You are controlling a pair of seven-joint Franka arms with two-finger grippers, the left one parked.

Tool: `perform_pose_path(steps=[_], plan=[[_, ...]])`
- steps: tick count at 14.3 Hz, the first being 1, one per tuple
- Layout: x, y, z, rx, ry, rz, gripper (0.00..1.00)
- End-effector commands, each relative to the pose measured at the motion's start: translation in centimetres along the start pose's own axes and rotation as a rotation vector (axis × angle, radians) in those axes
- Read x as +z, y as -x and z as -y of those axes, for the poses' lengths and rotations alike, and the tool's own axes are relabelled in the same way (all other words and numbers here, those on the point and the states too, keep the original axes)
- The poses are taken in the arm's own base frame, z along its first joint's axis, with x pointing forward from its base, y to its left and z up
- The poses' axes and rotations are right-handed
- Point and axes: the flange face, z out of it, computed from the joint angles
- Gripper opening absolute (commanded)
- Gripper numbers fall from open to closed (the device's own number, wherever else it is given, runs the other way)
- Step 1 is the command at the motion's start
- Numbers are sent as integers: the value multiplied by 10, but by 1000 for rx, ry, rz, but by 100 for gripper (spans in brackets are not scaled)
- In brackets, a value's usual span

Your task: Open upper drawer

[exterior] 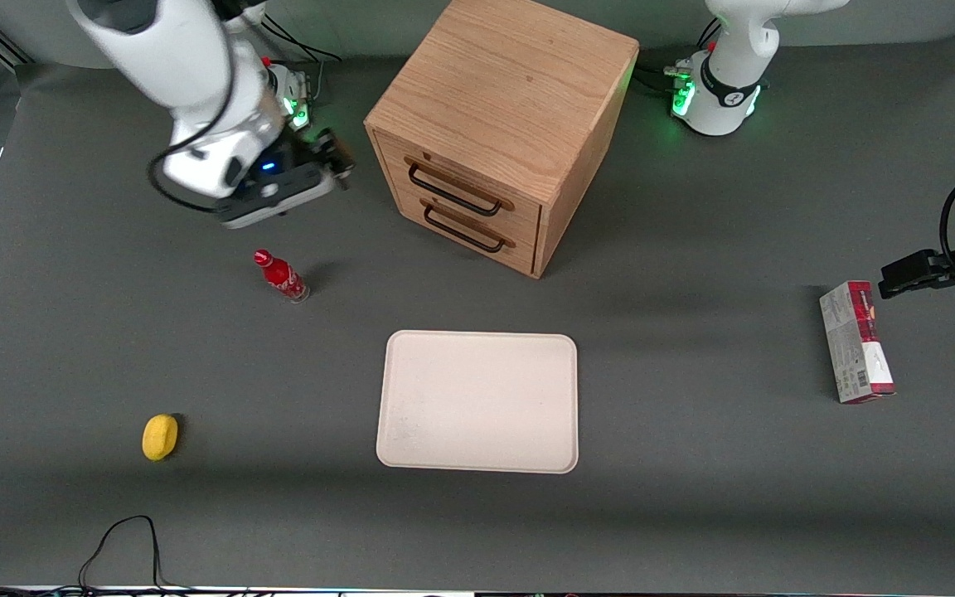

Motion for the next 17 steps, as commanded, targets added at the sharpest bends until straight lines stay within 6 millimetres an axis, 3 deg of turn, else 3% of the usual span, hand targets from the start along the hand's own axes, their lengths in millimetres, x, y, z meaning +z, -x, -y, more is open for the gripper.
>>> perform_pose_path(steps=[1,5,12,16,17], plan=[[3,-7,38,-252,-54,31,100],[45,-15,72,-476,-209,106,100],[128,-44,63,-530,-317,134,100],[175,-45,64,-512,-311,89,100],[186,-42,72,-518,-306,75,100]])
